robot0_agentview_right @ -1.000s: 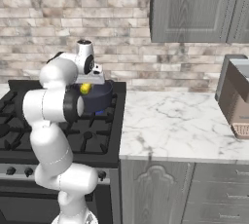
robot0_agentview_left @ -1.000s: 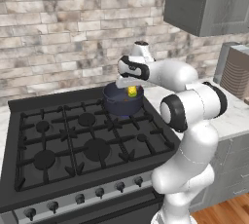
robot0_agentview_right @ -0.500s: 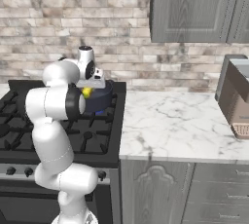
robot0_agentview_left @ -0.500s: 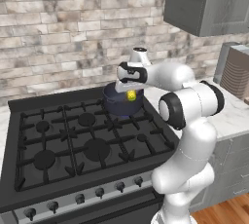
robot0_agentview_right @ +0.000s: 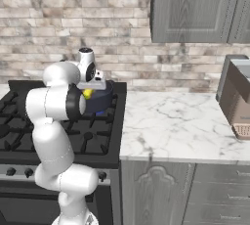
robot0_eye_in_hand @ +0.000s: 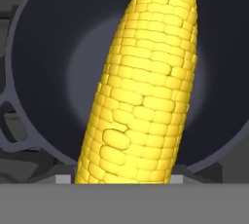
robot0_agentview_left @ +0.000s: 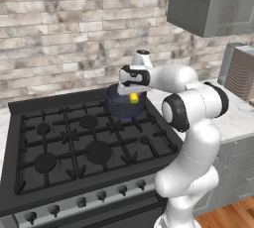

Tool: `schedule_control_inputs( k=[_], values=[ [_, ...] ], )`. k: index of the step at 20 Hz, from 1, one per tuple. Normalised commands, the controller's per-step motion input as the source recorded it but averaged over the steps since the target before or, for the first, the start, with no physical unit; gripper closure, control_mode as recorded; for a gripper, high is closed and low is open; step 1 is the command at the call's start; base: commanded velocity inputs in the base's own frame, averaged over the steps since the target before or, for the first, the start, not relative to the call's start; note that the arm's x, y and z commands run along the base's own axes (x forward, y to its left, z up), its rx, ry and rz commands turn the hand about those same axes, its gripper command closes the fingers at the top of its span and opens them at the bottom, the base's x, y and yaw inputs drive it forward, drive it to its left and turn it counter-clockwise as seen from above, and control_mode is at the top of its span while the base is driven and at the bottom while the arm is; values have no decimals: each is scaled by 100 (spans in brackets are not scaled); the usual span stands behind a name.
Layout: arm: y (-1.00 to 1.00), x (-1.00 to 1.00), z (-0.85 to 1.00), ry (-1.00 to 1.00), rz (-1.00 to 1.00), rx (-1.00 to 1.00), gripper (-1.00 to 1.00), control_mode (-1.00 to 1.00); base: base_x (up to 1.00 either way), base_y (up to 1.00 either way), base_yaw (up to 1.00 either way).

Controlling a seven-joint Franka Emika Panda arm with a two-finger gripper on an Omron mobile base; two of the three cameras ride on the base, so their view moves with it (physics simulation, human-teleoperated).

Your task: Put the potato and corn in the pot. Retrieve the spatula and lightly stir the vegetables in the pot.

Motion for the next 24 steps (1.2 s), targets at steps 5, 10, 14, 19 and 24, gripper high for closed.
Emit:
schedule_control_inputs(
  k=[5, 10, 14, 19, 24],
  values=[
    [19, 53, 13, 2, -5, 0, 100, -100, 0, 0, 0],
    [17, 64, -19, 0, -5, 0, 100, -100, 0, 0, 0],
    [0, 1, -46, -2, 0, 0, 100, -100, 0, 0, 0],
    [0, 1, -45, -3, 0, -1, 100, -100, 0, 0, 0],
    [0, 7, -6, -1, 0, -1, 100, -100, 0, 0, 0]
  ],
)
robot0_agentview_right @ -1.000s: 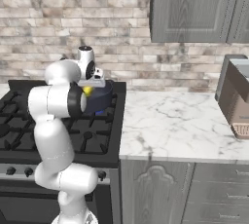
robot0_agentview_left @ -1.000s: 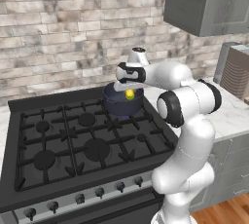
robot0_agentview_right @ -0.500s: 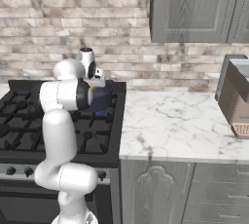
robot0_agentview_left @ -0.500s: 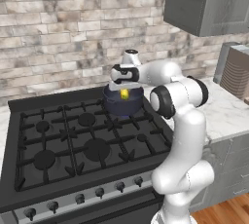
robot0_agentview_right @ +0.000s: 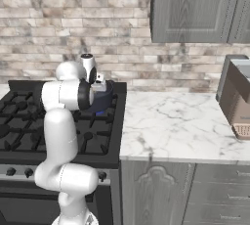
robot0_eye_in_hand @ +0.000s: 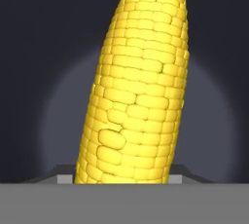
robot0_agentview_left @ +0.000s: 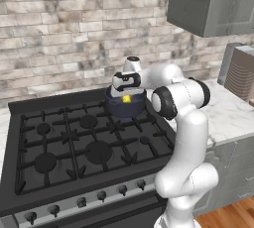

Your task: Put the potato and corn in the pot. Retrieve the spatula and lightly stir the vegetables in the pot.

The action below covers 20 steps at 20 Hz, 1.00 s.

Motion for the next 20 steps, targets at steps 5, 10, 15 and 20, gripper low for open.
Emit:
schedule_control_inputs(
  k=[5, 10, 15, 20],
  values=[
    [0, 0, 0, 0, 0, 0, -100, -100, 0, 0, 0],
    [-2, -4, 3, -3, 2, 0, -100, -100, 0, 0, 0],
    [0, -21, 73, -4, 8, 0, -100, -100, 0, 0, 0],
    [-16, -79, 41, -8, 3, 4, -100, -100, 0, 0, 0]
  ],
)
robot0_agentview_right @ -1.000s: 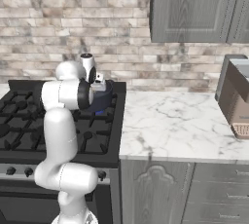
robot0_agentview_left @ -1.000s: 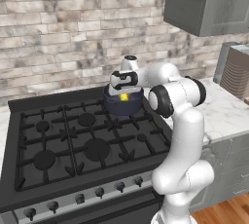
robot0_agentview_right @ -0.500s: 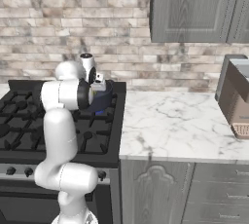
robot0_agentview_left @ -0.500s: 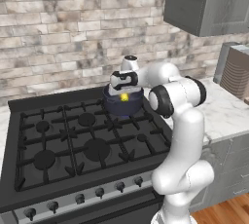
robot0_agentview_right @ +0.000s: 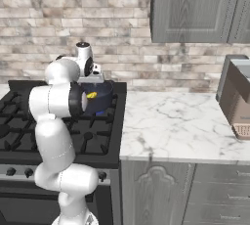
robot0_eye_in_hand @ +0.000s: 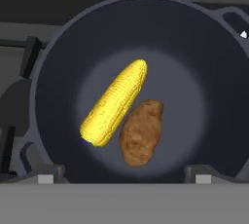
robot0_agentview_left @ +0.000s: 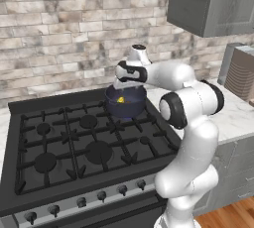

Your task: Put the potato and corn in the pot. Retrieve the spatula and lightly stir the vegetables in the pot.

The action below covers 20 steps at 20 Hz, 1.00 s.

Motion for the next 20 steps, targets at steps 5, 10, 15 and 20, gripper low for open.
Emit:
schedule_control_inputs(
  k=[5, 10, 15, 20],
  values=[
    [-12, -100, 5, -7, 6, 4, -100, -100, 0, 0, 0],
    [-11, -100, 22, 0, 6, 0, -100, -100, 0, 0, 0],
    [-30, -100, 47, 0, 0, 0, -100, -100, 0, 0, 0],
    [-21, -87, 33, 0, -1, -3, -100, -100, 0, 0, 0]
  ],
)
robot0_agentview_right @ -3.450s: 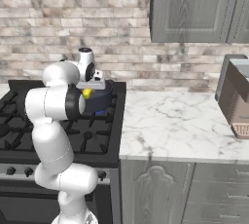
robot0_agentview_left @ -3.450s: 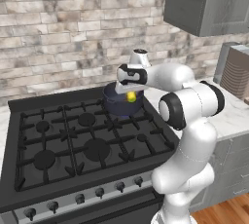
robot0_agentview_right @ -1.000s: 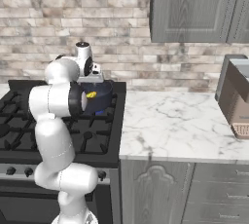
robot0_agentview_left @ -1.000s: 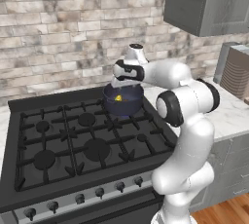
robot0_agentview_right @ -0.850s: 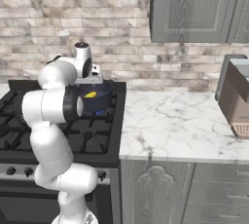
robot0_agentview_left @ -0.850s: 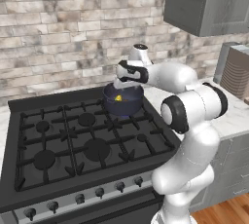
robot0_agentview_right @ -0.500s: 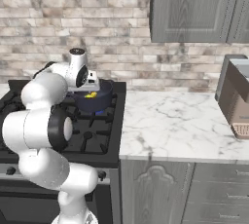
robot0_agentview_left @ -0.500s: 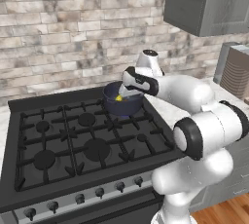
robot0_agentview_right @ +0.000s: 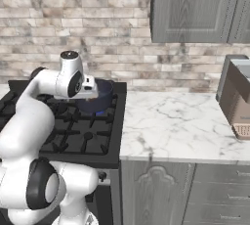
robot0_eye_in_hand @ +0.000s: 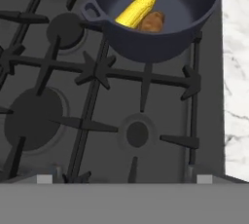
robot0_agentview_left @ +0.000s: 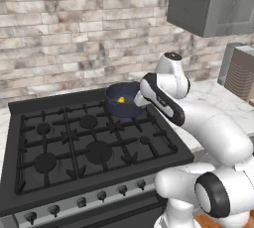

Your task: Put the potato and corn in the pot. Retrieve the spatula and lightly stir the vegetables in the pot.

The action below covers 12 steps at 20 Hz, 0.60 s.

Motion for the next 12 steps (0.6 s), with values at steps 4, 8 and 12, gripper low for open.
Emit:
schedule_control_inputs(
  k=[4, 8, 12],
  values=[
    [-4, -79, 20, -2, 0, 0, -100, -100, 0, 0, 0],
    [0, -2, 0, -1, 0, 0, -100, -100, 0, 0, 0],
    [0, 0, 0, 0, 0, 0, -100, -100, 0, 0, 0]
  ],
)
